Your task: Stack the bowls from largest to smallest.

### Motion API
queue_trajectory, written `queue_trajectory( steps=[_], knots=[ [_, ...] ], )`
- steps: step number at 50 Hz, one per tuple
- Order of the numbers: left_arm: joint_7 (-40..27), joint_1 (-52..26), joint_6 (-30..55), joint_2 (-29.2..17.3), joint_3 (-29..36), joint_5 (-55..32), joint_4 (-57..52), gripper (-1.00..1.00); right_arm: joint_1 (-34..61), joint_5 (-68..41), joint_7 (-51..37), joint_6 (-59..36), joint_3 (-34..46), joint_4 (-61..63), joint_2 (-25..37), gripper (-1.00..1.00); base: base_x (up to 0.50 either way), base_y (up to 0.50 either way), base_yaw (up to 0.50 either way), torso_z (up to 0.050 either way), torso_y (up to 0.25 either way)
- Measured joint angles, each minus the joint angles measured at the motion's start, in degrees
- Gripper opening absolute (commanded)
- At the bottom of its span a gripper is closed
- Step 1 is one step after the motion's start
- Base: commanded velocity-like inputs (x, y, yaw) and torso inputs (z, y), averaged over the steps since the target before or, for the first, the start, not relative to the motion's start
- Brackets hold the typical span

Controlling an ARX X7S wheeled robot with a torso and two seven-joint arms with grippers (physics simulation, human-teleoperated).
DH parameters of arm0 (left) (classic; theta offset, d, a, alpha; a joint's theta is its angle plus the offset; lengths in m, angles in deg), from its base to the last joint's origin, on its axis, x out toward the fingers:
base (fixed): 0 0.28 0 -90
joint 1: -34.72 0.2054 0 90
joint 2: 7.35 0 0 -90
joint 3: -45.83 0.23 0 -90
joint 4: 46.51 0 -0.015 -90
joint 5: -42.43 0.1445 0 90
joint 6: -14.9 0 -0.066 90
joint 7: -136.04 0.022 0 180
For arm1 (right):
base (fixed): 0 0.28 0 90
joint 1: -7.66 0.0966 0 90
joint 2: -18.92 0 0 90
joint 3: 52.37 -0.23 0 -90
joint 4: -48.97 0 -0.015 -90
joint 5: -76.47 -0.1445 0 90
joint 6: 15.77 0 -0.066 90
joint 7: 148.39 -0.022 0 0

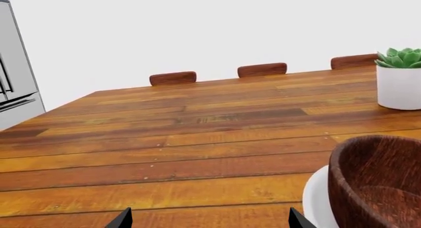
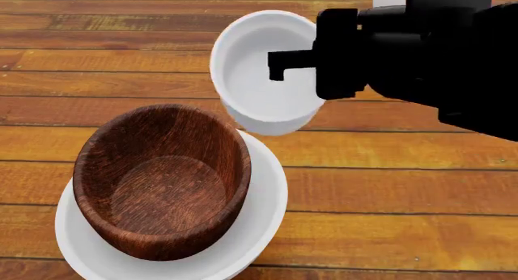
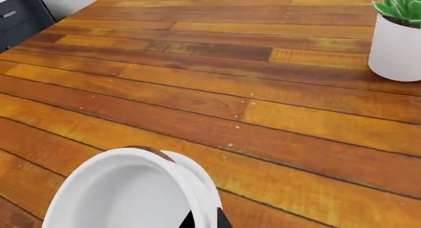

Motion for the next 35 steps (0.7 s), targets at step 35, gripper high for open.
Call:
queue_trajectory(
  steps=[35],
  knots=[
    [0.8,0.7,-0.5,0.3,-1.5,-0.4,0.9,1.0,0.1,15.8,18.5,3.4,10.1,-8.5,-17.4,-1.0,0.0,0.0,0.0,0.0,0.001]
  ],
)
